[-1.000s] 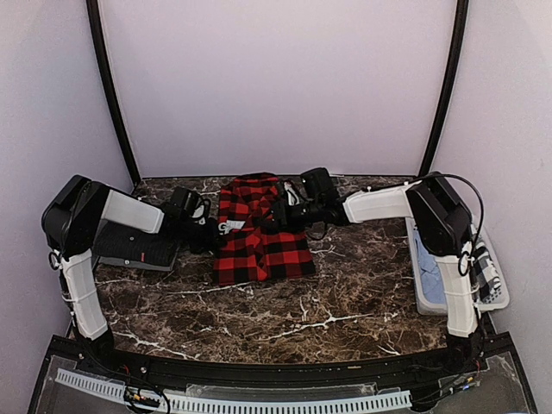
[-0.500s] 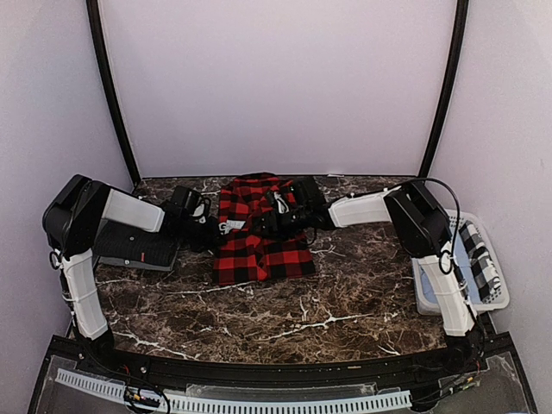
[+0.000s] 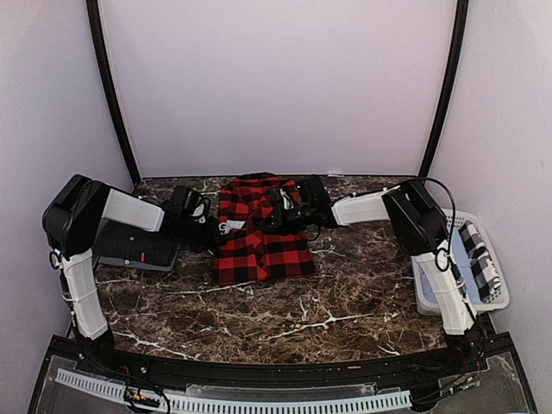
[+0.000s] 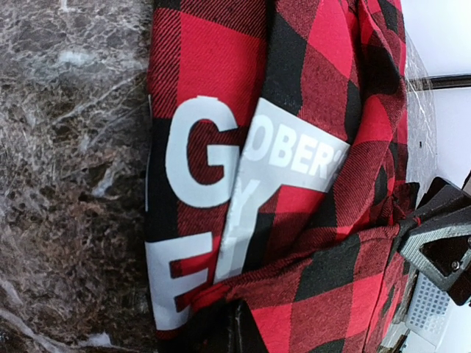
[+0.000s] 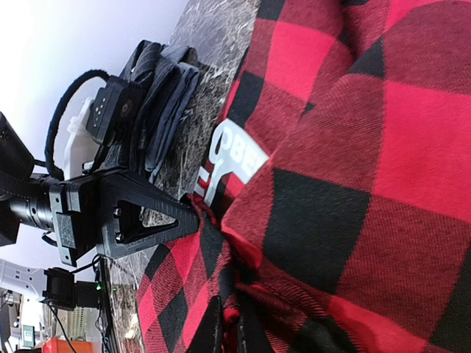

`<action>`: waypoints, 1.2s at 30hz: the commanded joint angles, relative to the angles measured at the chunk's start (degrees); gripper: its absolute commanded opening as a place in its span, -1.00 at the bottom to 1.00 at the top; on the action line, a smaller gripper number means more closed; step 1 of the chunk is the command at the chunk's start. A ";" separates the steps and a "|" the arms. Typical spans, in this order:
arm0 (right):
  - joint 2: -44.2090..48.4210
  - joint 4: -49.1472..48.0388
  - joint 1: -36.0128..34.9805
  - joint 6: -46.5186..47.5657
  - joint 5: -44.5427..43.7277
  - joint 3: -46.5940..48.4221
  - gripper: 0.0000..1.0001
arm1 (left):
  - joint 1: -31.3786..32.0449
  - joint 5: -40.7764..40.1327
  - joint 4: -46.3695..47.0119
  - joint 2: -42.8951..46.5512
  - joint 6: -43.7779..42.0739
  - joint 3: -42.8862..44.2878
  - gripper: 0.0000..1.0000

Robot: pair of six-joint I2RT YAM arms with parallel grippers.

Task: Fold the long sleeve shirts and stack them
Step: Smooth out the 2/3-rectangle-folded shirt at the center of the board.

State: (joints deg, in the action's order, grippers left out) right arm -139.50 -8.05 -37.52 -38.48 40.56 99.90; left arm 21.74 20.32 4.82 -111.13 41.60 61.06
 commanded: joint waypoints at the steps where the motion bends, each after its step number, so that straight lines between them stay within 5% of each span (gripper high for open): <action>1: -0.40 -2.16 0.54 0.85 0.44 0.04 -0.82 | -0.53 -0.71 -2.06 -0.40 -0.29 0.78 -1.00; 8: -1.07 2.01 0.47 3.44 -2.94 1.17 -0.75 | -0.56 -0.50 -2.09 -0.47 -0.29 0.79 -1.00; 19: -2.88 18.20 -2.38 14.21 -21.65 9.05 -0.64 | -0.56 0.36 -3.34 0.17 -1.40 2.59 -1.00; 36: 3.63 21.46 2.44 17.93 -17.27 12.85 -0.15 | -0.51 -2.85 -9.28 11.64 -4.61 1.79 -0.70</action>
State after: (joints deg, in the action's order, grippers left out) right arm -141.45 12.58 -37.52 -21.65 21.17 111.96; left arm 21.54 18.39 -2.39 -106.59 38.09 63.55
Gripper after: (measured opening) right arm 0.419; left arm 0.139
